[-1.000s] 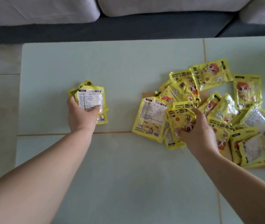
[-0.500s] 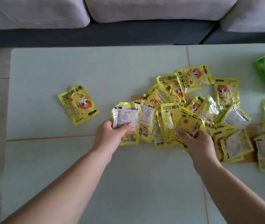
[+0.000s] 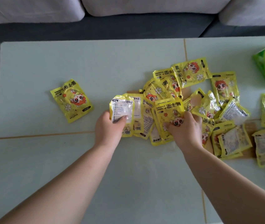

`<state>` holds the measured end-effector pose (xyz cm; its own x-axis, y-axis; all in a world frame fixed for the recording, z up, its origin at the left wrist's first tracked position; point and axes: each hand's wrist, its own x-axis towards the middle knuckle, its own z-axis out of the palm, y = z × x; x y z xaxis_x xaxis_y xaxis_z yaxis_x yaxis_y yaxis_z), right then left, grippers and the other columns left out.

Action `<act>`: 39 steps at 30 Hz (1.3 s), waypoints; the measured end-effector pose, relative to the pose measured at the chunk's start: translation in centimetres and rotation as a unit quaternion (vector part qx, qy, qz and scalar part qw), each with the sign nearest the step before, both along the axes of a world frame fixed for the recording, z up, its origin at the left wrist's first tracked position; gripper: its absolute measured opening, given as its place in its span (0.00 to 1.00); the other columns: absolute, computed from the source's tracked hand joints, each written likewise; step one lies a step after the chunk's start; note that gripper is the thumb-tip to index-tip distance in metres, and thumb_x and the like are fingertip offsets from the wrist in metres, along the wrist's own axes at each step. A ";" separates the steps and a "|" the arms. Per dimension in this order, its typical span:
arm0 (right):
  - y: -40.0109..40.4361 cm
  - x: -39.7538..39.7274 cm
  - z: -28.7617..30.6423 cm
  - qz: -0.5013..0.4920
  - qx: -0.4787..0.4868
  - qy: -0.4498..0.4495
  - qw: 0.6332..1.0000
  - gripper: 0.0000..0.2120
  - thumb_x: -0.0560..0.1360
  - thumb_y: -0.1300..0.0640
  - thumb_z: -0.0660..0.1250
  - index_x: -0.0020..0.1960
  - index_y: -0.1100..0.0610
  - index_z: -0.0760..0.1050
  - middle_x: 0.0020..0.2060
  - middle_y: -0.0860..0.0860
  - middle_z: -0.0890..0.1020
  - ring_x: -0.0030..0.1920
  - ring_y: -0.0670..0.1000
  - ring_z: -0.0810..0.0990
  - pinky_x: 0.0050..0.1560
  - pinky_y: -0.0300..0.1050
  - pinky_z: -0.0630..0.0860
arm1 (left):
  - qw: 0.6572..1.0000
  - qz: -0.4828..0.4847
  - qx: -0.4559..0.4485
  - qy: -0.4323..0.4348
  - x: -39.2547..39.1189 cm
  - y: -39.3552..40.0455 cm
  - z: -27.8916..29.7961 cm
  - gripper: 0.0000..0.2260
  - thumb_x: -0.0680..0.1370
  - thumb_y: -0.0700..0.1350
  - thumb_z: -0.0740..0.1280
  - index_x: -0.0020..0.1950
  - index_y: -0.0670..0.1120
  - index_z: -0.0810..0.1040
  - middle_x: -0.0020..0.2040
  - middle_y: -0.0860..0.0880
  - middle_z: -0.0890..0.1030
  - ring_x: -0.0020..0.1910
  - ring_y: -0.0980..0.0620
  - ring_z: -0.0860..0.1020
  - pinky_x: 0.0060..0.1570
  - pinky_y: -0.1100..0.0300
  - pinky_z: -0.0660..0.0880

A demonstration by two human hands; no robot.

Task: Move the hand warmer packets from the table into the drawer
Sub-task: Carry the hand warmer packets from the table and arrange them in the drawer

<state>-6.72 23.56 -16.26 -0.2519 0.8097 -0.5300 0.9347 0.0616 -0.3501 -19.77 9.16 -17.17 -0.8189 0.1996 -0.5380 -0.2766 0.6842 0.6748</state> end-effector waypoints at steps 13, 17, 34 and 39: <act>-0.5 0.2 -0.3 -0.019 0.066 0.019 0.997 0.27 0.67 0.51 0.76 0.58 0.59 0.67 0.54 0.55 0.75 0.55 0.59 0.71 0.56 0.56 0.70 | 0.984 0.136 0.075 -0.091 -3.2 -4.5 0.8 0.07 0.67 0.48 0.75 0.42 0.50 0.80 0.43 0.50 0.84 0.47 0.45 0.82 0.50 0.52 0.78; -0.7 0.3 0.9 -0.145 -0.004 0.136 0.980 0.29 0.68 0.54 0.76 0.64 0.54 0.66 0.47 0.49 0.76 0.47 0.54 0.76 0.45 0.48 0.73 | 0.965 0.211 0.138 -0.071 -6.1 -6.0 1.9 0.07 0.67 0.47 0.73 0.43 0.49 0.81 0.47 0.48 0.84 0.49 0.44 0.81 0.56 0.43 0.76; -2.0 0.5 -0.2 0.027 -0.013 0.044 0.999 0.20 0.69 0.53 0.74 0.59 0.57 0.75 0.66 0.52 0.67 0.64 0.55 0.68 0.62 0.48 0.68 | 0.965 0.258 -0.055 0.012 -10.6 -6.1 -1.0 0.14 0.72 0.51 0.71 0.53 0.45 0.78 0.53 0.45 0.82 0.52 0.43 0.81 0.45 0.57 0.73; -1.8 0.8 -0.6 0.023 0.002 0.017 1.000 0.18 0.69 0.50 0.73 0.54 0.57 0.75 0.58 0.54 0.71 0.50 0.52 0.68 0.49 0.45 0.68 | 0.969 0.236 -0.070 0.013 -11.4 -5.8 -1.2 0.12 0.72 0.51 0.71 0.51 0.47 0.77 0.53 0.46 0.81 0.51 0.44 0.81 0.49 0.56 0.75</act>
